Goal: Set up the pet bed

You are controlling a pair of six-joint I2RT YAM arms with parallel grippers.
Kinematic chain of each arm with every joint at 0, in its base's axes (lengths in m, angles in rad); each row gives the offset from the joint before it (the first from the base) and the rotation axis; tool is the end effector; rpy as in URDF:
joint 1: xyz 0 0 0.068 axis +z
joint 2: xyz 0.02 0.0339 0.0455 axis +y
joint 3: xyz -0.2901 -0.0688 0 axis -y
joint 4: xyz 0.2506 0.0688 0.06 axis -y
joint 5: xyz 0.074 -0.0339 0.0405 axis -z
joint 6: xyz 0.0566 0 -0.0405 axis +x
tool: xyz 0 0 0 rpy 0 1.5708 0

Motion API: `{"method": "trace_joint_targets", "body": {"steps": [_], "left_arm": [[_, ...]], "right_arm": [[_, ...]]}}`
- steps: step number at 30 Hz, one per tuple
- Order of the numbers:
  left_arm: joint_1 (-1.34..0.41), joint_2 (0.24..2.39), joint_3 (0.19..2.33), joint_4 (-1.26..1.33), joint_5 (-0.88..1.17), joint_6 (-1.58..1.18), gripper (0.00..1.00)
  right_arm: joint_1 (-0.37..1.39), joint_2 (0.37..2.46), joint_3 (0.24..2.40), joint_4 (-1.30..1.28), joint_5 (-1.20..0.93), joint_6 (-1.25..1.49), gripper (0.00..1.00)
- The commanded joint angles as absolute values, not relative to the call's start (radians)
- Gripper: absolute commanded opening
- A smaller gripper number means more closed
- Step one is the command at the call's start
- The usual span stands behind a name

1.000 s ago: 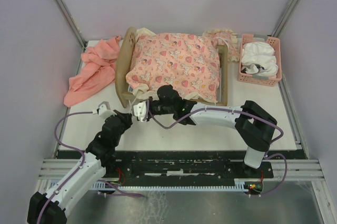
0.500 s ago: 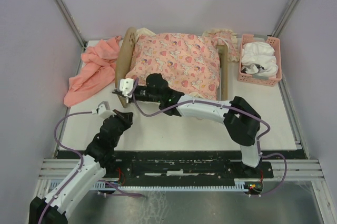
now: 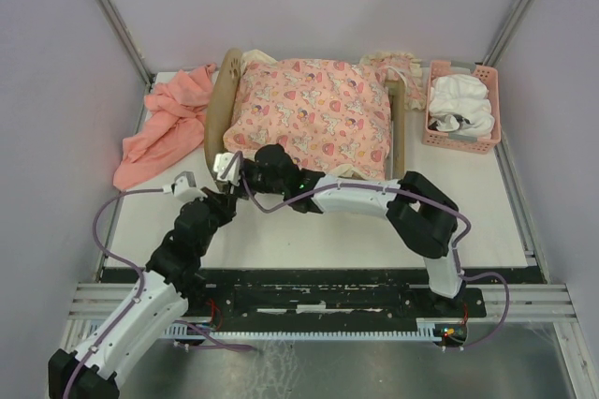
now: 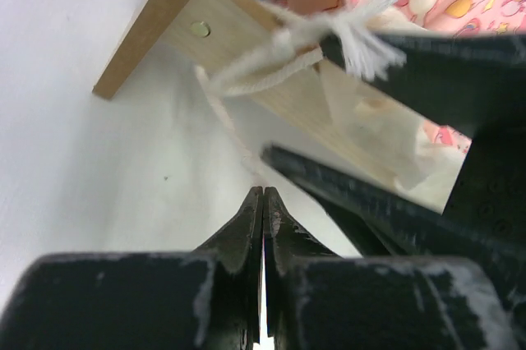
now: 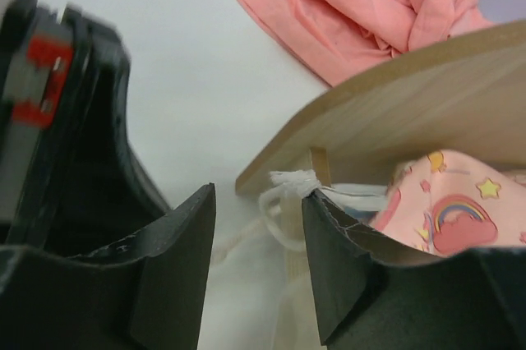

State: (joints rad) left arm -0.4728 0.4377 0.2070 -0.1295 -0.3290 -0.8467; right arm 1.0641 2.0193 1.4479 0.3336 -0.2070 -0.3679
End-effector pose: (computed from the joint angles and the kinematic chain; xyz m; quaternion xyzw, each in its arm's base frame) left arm 0.1279 -0.0449 0.1926 -0.2423 0.7798 -0.2376 0.5261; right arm 0.2396 0.4557 0.2594 -0.5613 0.5479 0.2861 0.5503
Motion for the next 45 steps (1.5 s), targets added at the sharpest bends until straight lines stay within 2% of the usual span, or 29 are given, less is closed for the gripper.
{"method": "trace_joint_targets", "body": {"steps": [1, 6, 10, 15, 20, 30, 35, 41, 45], "left_arm": [[-0.466, 0.481, 0.305, -0.098, -0.310, -0.799, 0.03], [-0.449, 0.530, 0.363, -0.106, -0.303, -0.809, 0.03], [-0.441, 0.549, 0.386, -0.106, -0.293, -0.817, 0.03], [-0.437, 0.539, 0.399, -0.129, -0.311, -0.829, 0.03], [-0.435, 0.530, 0.398, -0.157, -0.352, -0.817, 0.03], [-0.436, 0.476, 0.355, -0.213, -0.464, -0.833, 0.03], [-0.435, 0.410, 0.298, -0.205, -0.488, -0.868, 0.03], [-0.434, 0.385, 0.259, -0.195, -0.480, -0.889, 0.03], [-0.435, 0.397, 0.258, -0.184, -0.472, -0.892, 0.03]], "right_arm": [[1.021, 1.842, 1.344, 0.342, -0.171, -0.451, 0.56], [0.980, 1.720, 1.208, 0.308, -0.188, -0.552, 0.57], [0.977, 1.667, 1.195, 0.202, -0.219, -0.642, 0.62], [0.976, 1.652, 1.191, 0.172, -0.239, -0.672, 0.62], [0.980, 1.685, 1.188, 0.187, -0.302, -0.656, 0.55], [1.047, 1.862, 1.192, 0.245, -0.285, -0.693, 0.55], [1.078, 1.947, 1.260, 0.247, -0.175, -0.450, 0.49], [1.125, 2.018, 1.233, 0.365, 0.099, -0.163, 0.50], [1.138, 2.062, 1.223, 0.428, 0.170, -0.059, 0.49]]}}
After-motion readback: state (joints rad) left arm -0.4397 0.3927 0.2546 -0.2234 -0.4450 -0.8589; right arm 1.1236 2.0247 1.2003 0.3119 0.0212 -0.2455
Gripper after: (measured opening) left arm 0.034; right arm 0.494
